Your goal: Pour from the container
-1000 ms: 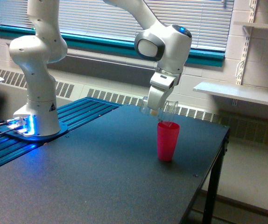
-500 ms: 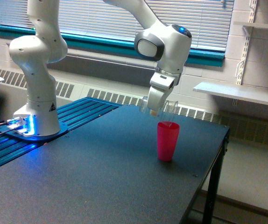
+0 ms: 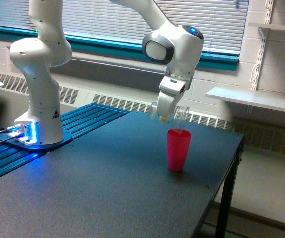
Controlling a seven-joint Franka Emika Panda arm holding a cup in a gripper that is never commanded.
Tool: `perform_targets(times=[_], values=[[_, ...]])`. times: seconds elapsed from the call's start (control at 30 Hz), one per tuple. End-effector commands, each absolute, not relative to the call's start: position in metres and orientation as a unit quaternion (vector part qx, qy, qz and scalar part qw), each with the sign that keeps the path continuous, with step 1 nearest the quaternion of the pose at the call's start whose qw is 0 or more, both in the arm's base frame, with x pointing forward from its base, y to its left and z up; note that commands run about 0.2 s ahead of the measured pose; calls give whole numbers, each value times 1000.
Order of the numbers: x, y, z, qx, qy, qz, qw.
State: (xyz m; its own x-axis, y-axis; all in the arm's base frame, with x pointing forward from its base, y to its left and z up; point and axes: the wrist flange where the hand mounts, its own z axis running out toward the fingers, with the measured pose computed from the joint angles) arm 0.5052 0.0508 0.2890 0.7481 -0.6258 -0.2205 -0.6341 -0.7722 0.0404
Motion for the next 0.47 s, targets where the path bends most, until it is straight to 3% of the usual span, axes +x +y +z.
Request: perform_targets(times=[0.03,0.47], values=[[503,53,297,-938,330,102,28],[495,52,304,-940,328,87,40]])
